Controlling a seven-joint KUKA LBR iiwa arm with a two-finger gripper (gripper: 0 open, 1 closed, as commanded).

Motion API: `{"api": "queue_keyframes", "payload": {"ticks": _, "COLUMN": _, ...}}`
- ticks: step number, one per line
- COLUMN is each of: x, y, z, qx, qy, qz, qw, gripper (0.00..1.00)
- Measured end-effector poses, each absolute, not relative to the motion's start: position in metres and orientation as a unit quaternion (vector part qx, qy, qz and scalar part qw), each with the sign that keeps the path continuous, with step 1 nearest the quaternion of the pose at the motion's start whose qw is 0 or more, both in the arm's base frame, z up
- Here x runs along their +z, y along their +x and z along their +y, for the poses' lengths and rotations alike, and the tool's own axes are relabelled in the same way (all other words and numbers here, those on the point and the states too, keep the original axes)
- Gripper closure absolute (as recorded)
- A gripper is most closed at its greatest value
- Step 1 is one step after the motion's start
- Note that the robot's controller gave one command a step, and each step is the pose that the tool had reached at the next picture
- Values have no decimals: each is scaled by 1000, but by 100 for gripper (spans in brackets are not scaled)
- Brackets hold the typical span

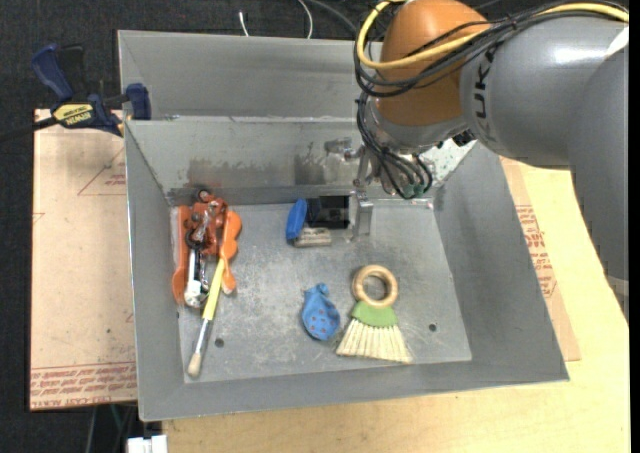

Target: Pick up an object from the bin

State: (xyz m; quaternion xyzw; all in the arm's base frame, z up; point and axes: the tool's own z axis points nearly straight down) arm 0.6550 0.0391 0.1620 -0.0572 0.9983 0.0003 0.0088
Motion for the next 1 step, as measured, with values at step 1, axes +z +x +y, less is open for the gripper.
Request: {"api": "queue_keyframes", "payload": {"ticks": 1, "x": 134, "y": 652, "z": 45, "qx": 1, "qy": -46, "qz": 999, "qw": 1, "gripper": 0}}
